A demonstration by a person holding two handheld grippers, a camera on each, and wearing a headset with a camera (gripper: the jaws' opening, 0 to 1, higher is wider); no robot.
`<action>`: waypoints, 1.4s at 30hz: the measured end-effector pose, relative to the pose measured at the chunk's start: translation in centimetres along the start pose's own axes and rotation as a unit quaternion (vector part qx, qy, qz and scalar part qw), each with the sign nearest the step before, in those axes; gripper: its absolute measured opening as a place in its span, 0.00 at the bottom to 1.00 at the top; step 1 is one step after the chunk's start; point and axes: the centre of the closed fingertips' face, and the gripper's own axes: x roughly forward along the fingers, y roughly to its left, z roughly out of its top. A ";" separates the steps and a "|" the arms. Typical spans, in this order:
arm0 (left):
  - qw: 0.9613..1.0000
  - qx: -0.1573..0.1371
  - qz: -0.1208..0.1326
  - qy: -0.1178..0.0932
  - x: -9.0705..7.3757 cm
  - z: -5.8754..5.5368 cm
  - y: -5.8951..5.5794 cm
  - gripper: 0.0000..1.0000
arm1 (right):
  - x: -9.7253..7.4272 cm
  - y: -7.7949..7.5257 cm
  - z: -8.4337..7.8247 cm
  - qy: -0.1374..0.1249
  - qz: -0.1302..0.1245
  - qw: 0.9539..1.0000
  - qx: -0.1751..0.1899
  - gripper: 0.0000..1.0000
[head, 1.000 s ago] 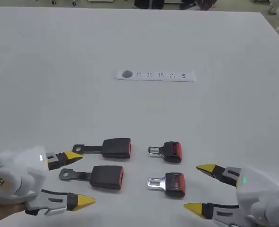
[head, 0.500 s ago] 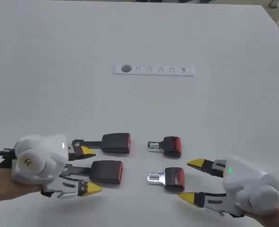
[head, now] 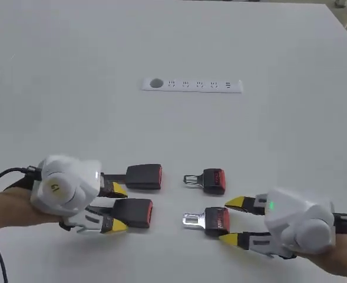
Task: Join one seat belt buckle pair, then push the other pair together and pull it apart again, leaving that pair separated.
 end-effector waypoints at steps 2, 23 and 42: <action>1.000 0.004 -0.008 0.005 0.2 -0.2 0.1 0.35 | 0.2 0.1 0.0 0.004 0.004 1.000 -0.005 0.32; 0.997 0.052 -0.044 0.021 0.1 -0.9 0.1 0.32 | 0.3 0.0 -0.1 0.015 0.015 0.999 -0.026 0.32; 0.995 0.058 -0.062 0.044 0.3 -1.1 -0.1 0.32 | 1.0 0.1 0.8 0.011 0.020 1.000 -0.021 0.31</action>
